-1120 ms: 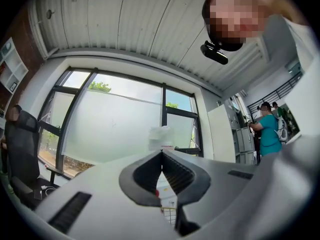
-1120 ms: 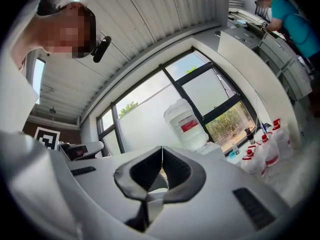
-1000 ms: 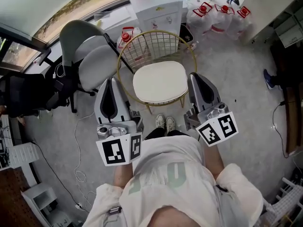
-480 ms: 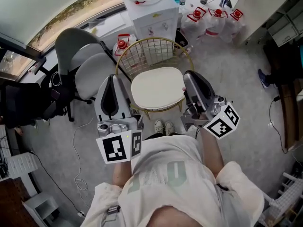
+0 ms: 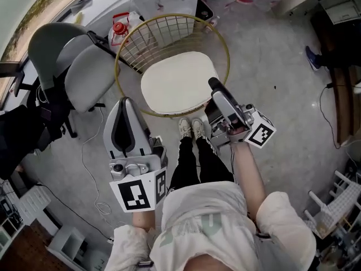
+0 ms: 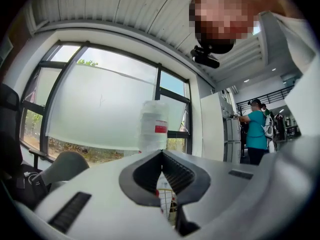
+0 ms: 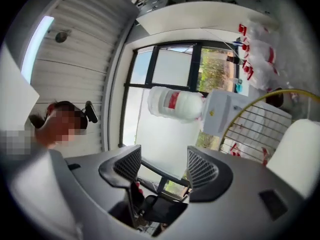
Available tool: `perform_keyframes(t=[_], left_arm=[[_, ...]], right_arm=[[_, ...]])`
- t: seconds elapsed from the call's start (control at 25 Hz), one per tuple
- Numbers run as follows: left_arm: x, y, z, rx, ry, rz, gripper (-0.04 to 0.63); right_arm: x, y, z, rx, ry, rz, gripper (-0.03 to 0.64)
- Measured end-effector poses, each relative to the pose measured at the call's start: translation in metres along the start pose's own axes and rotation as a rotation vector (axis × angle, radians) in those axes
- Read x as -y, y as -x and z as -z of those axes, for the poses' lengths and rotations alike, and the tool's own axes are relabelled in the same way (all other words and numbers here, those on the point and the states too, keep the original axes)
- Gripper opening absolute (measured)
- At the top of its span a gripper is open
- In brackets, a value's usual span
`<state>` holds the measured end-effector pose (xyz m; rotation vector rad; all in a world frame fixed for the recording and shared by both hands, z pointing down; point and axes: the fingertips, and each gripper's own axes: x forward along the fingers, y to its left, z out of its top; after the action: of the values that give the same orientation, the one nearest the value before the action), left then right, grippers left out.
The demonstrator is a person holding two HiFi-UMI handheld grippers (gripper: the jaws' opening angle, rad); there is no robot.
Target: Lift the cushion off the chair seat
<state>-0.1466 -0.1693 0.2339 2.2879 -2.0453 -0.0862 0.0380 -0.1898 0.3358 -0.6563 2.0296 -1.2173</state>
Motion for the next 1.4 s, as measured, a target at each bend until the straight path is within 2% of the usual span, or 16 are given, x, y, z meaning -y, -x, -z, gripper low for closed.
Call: perform_keyframes(t=[0.16,0.24,0.32,0.44,0.6,0.76,0.92,1.08,1.4], left_arm=[[-0.016,-0.027,0.080,-0.027,0.016,-0.014,0.011],[-0.017,-0.027,0.128,-0.075,0.034,-0.018,0.011],[-0.014,-0.019,0.172,-0.142,0.045,-0.010,0.011],[-0.011,-0.006,0.223,-0.220,0.035,0.008,0.012],[-0.014,0.003,0.269,-0.284,0.047,0.011,0.012],[-0.016,0.011,0.292,-0.297,0.034,-0.003,0.011],[-0.014,0.014,0.305,-0.311,0.066,-0.012,0.012],[-0.011,0.016,0.308,-0.307,0.020,-0.009,0.011],[-0.037,0.022,0.318,-0.340,0.077,-0.087,0.012]], right_arm=[[0.107,0.027,0.040,-0.033,-0.031,0.085,0.278],[0.156,0.058,0.067,-0.010,-0.112,0.126,0.276],[0.200,0.098,0.097,0.003,-0.173,0.221,0.276],[0.252,0.146,0.142,-0.023,-0.227,0.357,0.276],[0.297,0.184,0.180,-0.030,-0.316,0.441,0.276],[0.316,0.206,0.198,-0.025,-0.361,0.470,0.276],[0.338,0.212,0.212,-0.046,-0.391,0.493,0.276],[0.359,0.206,0.229,-0.052,-0.443,0.504,0.275],[0.365,0.174,0.237,-0.032,-0.472,0.474,0.258]])
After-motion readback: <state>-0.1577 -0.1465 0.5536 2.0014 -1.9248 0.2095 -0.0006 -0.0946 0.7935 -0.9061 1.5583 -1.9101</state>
